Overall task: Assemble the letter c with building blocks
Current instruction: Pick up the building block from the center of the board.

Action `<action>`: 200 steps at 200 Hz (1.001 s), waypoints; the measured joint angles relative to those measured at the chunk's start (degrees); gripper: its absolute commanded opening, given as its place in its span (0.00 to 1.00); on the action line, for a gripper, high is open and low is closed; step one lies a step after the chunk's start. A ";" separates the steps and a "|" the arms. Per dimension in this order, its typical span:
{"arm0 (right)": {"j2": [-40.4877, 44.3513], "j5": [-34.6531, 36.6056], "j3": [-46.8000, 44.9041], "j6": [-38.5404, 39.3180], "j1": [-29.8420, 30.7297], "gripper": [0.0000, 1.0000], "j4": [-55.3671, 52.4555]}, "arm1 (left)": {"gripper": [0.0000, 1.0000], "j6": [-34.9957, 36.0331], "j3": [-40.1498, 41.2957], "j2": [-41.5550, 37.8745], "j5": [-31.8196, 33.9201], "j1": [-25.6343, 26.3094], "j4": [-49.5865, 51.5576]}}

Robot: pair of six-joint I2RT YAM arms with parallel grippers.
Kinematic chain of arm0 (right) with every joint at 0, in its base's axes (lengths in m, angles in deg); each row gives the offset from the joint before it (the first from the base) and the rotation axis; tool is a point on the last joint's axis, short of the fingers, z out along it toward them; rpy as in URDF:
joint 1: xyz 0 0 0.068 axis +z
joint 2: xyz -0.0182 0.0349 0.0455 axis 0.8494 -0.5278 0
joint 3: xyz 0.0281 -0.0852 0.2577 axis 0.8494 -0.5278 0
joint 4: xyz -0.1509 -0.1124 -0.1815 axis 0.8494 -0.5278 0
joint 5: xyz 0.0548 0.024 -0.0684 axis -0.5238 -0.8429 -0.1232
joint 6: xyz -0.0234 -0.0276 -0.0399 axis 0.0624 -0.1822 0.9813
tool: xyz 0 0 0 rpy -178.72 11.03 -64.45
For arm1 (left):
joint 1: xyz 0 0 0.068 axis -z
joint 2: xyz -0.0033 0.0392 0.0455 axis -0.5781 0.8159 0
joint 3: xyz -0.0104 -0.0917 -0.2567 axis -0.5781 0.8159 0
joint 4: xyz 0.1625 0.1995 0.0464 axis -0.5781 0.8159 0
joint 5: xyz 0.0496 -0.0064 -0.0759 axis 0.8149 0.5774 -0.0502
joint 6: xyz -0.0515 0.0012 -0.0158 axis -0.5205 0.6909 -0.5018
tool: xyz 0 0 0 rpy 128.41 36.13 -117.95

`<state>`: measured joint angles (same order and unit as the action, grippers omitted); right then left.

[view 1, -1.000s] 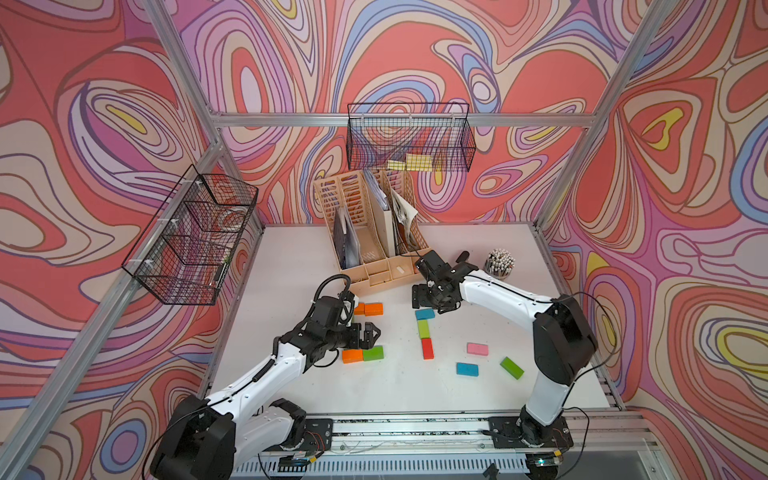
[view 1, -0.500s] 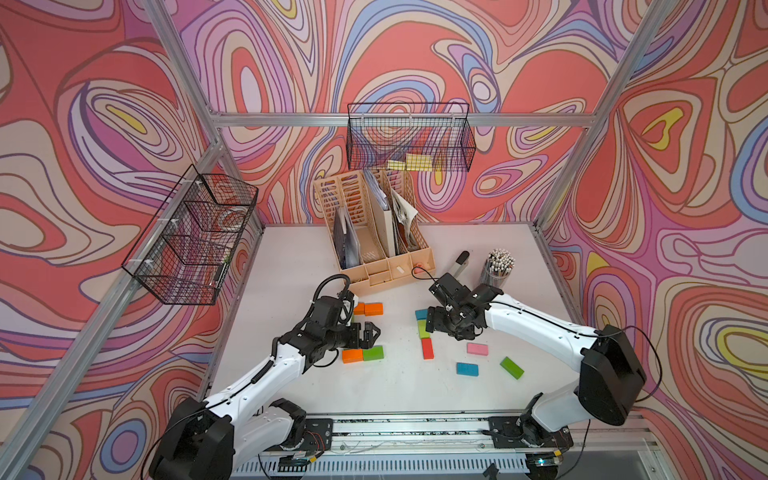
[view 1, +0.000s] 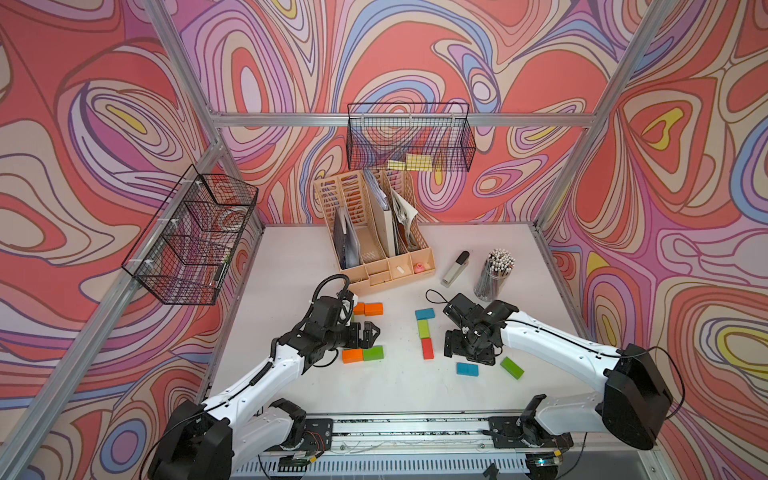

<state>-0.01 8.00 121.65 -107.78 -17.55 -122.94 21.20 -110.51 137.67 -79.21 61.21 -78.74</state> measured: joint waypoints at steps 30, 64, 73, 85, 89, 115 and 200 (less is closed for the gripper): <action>0.83 -0.55 -2.86 -0.09 0.00 0.83 0.00 | 0.99 0.02 0.00 0.00 0.35 0.00 0.00; 0.92 -0.52 -5.51 0.48 0.00 0.80 1.16 | 0.99 0.02 0.00 0.00 0.44 0.00 0.00; 1.05 -0.52 -6.10 0.79 0.00 0.79 1.64 | 0.99 0.04 0.00 0.00 0.55 0.00 0.02; 1.31 -0.50 -6.93 1.16 0.00 0.80 2.32 | 0.99 0.04 0.00 0.00 0.61 0.00 0.02; 1.40 -0.48 -7.13 1.25 0.00 0.81 2.49 | 0.99 0.04 0.00 0.00 0.61 0.00 0.02; 1.75 -0.22 -8.24 2.01 0.00 0.86 3.74 | 0.99 0.04 0.00 0.02 0.90 0.00 0.04; -1.64 0.76 -8.33 3.80 0.00 0.85 6.25 | 1.00 0.46 0.00 0.24 1.25 0.00 0.09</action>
<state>-1.65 8.77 113.32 -103.98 -17.55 -116.69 21.66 -110.51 137.91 -77.97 61.21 -78.65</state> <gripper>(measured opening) 0.865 0.995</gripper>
